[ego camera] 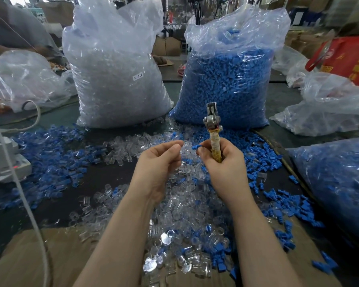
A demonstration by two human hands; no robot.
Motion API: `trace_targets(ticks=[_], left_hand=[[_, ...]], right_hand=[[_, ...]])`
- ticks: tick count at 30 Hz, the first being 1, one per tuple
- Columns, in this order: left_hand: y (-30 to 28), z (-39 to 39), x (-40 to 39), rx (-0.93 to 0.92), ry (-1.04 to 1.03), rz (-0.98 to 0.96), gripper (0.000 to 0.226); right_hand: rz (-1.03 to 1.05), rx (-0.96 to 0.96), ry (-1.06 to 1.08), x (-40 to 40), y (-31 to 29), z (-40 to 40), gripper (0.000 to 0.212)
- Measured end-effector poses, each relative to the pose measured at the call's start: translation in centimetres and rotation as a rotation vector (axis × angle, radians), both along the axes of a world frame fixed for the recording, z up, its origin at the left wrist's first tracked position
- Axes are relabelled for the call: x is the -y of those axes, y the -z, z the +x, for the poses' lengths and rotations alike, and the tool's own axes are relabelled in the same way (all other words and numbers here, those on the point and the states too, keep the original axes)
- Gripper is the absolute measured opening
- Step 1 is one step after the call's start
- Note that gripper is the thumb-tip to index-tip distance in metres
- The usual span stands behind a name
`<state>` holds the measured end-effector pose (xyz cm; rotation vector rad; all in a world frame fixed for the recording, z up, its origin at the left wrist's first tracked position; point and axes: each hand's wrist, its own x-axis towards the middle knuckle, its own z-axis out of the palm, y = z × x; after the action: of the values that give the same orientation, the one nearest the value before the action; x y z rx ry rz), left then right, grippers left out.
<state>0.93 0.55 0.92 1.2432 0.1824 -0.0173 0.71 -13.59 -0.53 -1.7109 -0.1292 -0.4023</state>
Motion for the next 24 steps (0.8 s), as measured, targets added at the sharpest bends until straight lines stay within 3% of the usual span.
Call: trace_targets(ticks=[10, 15, 24], left_hand=[[-0.02, -0.18, 0.23, 0.015, 0.036, 0.005, 0.008], [0.18, -0.20, 0.25, 0.038, -0.063, 0.088, 0.008], [-0.13, -0.51, 0.65, 0.078, -0.061, 0.006, 0.007]], right_hand=[[-0.021, 0.010, -0.015, -0.17, -0.09, -0.17, 0.019], [-0.004, 0.021, -0.014, -0.23, 0.03, -0.17, 0.015], [0.016, 0.062, 0.004, -0.55, 0.15, 0.00, 0.018]])
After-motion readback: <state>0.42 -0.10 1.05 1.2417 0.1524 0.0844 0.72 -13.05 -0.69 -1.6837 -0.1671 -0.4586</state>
